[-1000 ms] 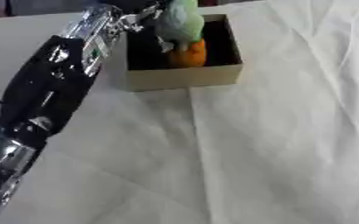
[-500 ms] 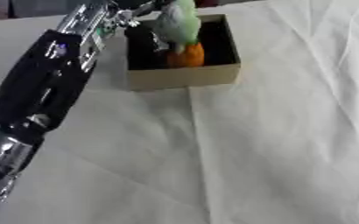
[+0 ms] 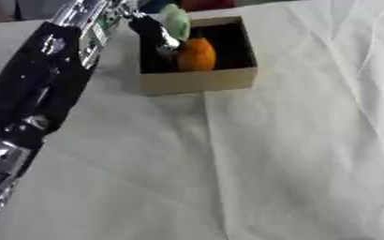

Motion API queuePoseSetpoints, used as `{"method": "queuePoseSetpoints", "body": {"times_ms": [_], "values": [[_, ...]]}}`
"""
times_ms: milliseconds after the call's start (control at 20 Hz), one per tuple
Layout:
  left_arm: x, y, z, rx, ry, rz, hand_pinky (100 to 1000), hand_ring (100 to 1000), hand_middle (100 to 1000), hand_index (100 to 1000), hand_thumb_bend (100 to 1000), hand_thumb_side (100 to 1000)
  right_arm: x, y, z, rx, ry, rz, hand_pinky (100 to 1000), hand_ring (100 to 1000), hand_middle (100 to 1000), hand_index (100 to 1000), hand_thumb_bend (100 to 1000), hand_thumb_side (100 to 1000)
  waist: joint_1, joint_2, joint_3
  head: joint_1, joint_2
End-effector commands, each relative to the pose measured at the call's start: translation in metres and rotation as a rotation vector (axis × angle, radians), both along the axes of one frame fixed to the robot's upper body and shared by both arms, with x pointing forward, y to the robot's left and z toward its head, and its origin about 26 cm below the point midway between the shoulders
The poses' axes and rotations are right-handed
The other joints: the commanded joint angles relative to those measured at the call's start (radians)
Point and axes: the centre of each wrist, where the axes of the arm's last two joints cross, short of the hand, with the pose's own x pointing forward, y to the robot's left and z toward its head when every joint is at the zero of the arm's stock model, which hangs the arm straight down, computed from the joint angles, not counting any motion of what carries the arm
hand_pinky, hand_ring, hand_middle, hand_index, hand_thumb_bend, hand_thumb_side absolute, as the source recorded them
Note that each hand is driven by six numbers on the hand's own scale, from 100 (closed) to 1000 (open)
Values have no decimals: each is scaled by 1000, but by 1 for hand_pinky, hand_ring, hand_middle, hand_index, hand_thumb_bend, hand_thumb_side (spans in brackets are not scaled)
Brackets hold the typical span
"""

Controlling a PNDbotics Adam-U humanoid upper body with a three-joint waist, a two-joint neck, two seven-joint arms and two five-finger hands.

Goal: Pick up objects on the table and place them in the box.

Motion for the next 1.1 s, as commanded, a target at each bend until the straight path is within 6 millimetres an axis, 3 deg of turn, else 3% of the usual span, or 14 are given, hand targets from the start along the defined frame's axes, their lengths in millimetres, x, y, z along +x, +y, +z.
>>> {"method": "queuePoseSetpoints", "body": {"times_ms": [50,350,550,850,1100], "values": [[-4,8,15,5,-31,21,822,829,821,921,712,658,-4,1,6,-4,-25,9,828,865,762,791,100,718,-4,-33,2,-3,11],[-9,11,19,-46,-33,-7,812,804,803,912,586,652,-3,-1,5,-2,-19,-1,828,865,762,790,100,717,-6,-39,11,-9,20],[-26,12,31,-82,-66,-67,815,798,803,912,487,631,-2,-4,3,-2,-15,-13,828,865,762,790,100,717,-6,-46,25,-16,33],[-84,24,52,-131,-170,-184,814,787,795,896,391,602,-4,-11,2,8,-24,-41,830,866,764,791,100,725,-4,-58,52,-33,56],[-140,36,51,-181,-258,-251,815,783,795,892,358,579,-7,-15,2,21,-34,-54,834,867,766,794,100,745,-9,-64,71,-45,66]]}}
